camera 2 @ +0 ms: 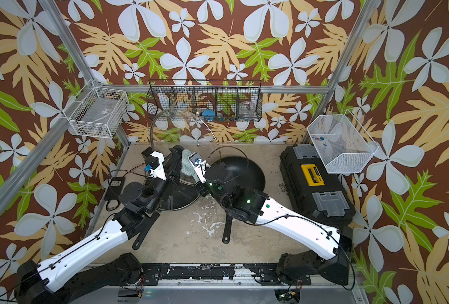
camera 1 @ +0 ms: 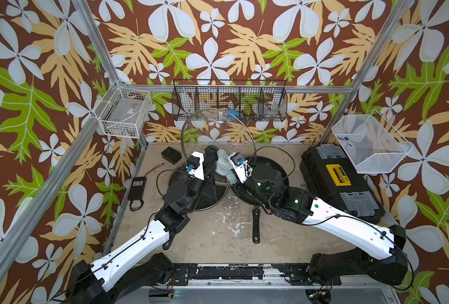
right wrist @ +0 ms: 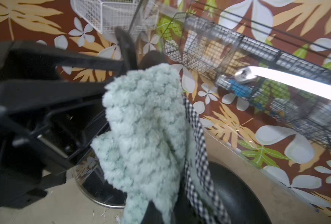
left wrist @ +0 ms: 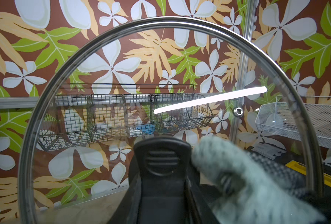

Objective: Wipe the pot lid with a cloth
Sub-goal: Wipe the pot lid.

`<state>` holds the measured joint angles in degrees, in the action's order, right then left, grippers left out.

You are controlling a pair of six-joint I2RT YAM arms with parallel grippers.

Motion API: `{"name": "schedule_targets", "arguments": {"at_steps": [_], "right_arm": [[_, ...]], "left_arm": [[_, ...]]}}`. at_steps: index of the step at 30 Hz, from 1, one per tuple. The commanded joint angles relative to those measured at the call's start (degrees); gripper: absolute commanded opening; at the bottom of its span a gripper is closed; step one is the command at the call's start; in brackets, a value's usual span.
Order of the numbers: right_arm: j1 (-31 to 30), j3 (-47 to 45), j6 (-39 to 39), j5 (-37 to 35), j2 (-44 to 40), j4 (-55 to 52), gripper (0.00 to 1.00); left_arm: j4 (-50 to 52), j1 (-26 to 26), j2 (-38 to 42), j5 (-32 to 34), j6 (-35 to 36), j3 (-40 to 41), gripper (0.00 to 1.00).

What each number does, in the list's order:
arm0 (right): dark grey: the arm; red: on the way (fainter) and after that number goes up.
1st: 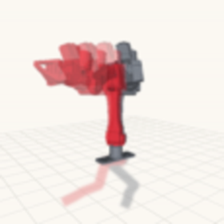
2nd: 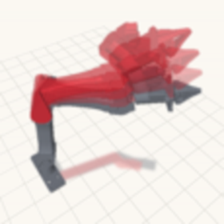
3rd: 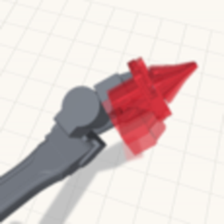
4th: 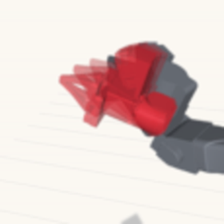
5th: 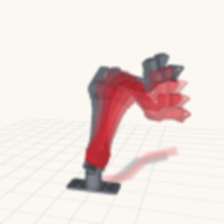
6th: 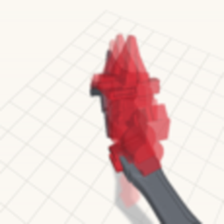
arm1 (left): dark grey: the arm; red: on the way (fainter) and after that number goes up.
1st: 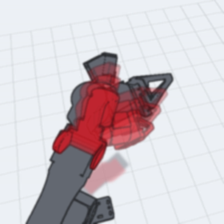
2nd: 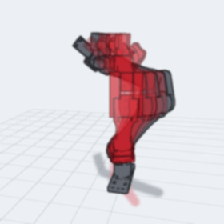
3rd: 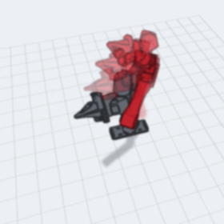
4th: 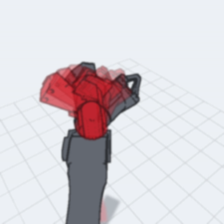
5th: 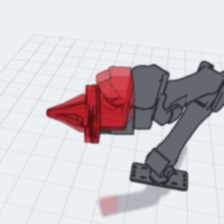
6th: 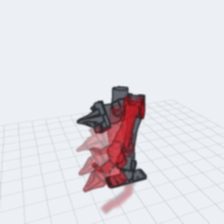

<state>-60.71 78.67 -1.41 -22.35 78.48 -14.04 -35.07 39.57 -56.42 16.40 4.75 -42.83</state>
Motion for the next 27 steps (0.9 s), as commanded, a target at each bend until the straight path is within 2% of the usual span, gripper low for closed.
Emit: {"name": "schedule_targets", "arguments": {"at_steps": [1,4,9,14,17,21,24,27], "right_arm": [[-0.38,0.14,1.7,-1.02,-0.28,-0.54,0.0],[0.8,0.38,0.03,-5.49,-2.27,-0.19,0.0],[5.21,2.92,-2.15,-6.27,-4.53,-1.15,0.0],[5.19,3.99,-2.53,-4.49,-4.05,-1.59,0.0],[2.91,2.56,-1.67,-2.34,-3.18,-0.55,0.0],[0.94,2.23,-1.43,-3.36,-1.13,-1.27,0.0],[1.79,1.56,-2.28,-7.11,-2.4,-0.57,0.0],[5.14,1.56,-2.3,-6.85,-4.43,-0.29,0.0]], "left_arm": [[-11.78,0.01,0.84,-3.82,4.0,-0.7,0.0],[-11.43,0.01,1.07,-4.25,7.89,-0.59,0.0],[-8.98,0.07,1.34,-8.41,17.97,-0.22,0.0],[-7.93,-0.02,2.32,-13.13,27.26,1.2,0.0],[-7.47,-0.02,2.63,-13.89,31.83,1.85,0.0],[-6.85,0.05,2.83,-13.67,35.74,2.04,0.0],[-6.41,-0.02,3.06,-13.75,38.74,2.52,0.0],[-5.8,0.04,3.25,-14.11,42.68,3.09,0.0]]}}
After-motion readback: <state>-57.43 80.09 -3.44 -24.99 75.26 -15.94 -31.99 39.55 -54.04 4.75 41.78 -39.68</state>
